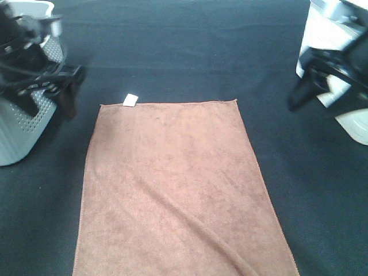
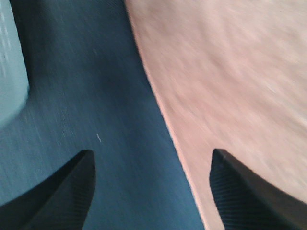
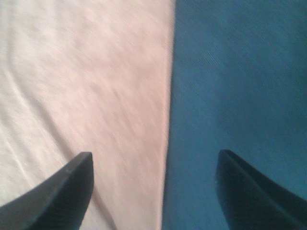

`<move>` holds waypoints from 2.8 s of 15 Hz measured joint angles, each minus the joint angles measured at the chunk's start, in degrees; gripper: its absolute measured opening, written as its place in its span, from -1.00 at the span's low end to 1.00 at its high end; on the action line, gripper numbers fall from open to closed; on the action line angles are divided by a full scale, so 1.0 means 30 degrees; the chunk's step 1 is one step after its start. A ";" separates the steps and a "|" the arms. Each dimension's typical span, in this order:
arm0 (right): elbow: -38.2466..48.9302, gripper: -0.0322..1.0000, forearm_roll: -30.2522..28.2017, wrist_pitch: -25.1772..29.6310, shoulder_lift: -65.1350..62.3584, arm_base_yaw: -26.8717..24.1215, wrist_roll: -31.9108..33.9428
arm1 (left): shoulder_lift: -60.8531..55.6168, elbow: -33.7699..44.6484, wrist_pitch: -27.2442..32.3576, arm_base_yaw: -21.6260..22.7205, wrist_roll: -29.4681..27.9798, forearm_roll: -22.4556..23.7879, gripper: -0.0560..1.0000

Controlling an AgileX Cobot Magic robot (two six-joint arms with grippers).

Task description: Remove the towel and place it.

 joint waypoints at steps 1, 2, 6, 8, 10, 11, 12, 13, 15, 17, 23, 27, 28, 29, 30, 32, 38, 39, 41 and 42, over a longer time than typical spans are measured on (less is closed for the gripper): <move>-0.1108 0.41 0.0439 -0.0019 0.1241 0.0000 -0.0458 | 0.0936 -0.0955 -0.0286 0.0000 0.0076 -0.0306 0.33; -0.2139 0.41 0.0630 -0.0038 0.2330 0.0000 -0.0630 | 0.2196 -0.1719 -0.0611 0.0038 0.0210 -0.0439 0.33; -0.5462 0.41 0.0707 -0.0057 0.5844 0.0000 -0.1127 | 0.5615 -0.5386 -0.0497 0.0057 -0.0172 -0.0477 0.33; -0.6589 0.41 0.0707 0.0000 0.7353 0.0000 -0.1184 | 0.6742 -0.7238 0.0439 0.0057 0.0000 -0.0401 0.33; -0.7601 0.41 0.0726 0.0000 0.8804 0.0000 -0.1490 | 0.7926 -0.8995 0.0917 0.0057 0.0210 -0.0038 0.33; -0.8155 0.41 0.0707 0.0000 0.9454 0.0000 -0.1623 | 0.8518 -0.9893 0.1261 0.0057 0.0210 0.0134 0.33; -0.8747 0.41 0.0707 0.0000 1.0218 0.0000 -0.1872 | 0.9206 -1.0867 0.1681 0.0095 0.0210 0.0382 0.33; -0.9282 0.41 0.0707 0.0019 1.0772 0.0000 -0.1986 | 0.9931 -1.1803 0.1986 0.0210 0.0210 0.0458 0.33; -1.0065 0.41 0.0726 0.0325 1.1707 0.0000 -0.2158 | 1.1268 -1.3675 0.2464 0.0516 0.0344 0.0191 0.33; -1.0829 0.41 0.0726 0.0363 1.2529 0.0000 -0.2063 | 1.2395 -1.5183 0.2960 0.0783 0.0497 0.0000 0.33; -1.2280 0.41 -0.0573 -0.0344 1.4343 0.1604 -0.1165 | 1.3484 -1.6005 0.3132 0.1394 0.1203 -0.0993 0.33; -1.2834 0.41 -0.1432 -0.2024 1.4801 0.2101 -0.0248 | 1.4095 -1.6062 0.3170 0.1394 0.1547 -0.1394 0.33; -1.2968 0.41 -0.1681 -0.2769 1.4840 0.2196 -0.0038 | 1.4114 -1.6062 0.3170 0.1413 0.1566 -0.1432 0.33; -1.3102 0.41 -0.2024 -0.3209 1.4840 0.2292 0.0153 | 1.4152 -1.6100 0.3209 0.1451 0.1604 -0.1432 0.33; -1.3350 0.41 -0.2387 -0.3323 1.4897 0.2311 0.0477 | 1.4171 -1.6100 0.3209 0.1471 0.1604 -0.1471 0.33; -1.4381 0.41 -0.3151 -0.3533 1.5718 0.2330 0.1089 | 1.4324 -1.6215 0.3304 0.1471 0.1604 -0.1566 0.33; -1.5336 0.41 -0.2788 -0.3189 1.6520 0.2349 0.1089 | 1.4381 -1.6291 0.3323 0.1585 0.1681 -0.1967 0.33; -1.5374 0.41 -0.2693 -0.3209 1.6558 0.2445 0.1050 | 1.4381 -1.6291 0.3342 0.1585 0.1757 -0.1986 0.32; -1.5374 0.41 -0.2750 -0.3342 1.6597 0.3018 0.1031 | 1.4381 -1.6291 0.3323 0.1585 0.1853 -0.2445 0.32; -1.5374 0.41 -0.2750 -0.3495 1.6616 0.3380 0.0974 | 1.4381 -1.6291 0.3323 0.1547 0.1910 -0.2922 0.32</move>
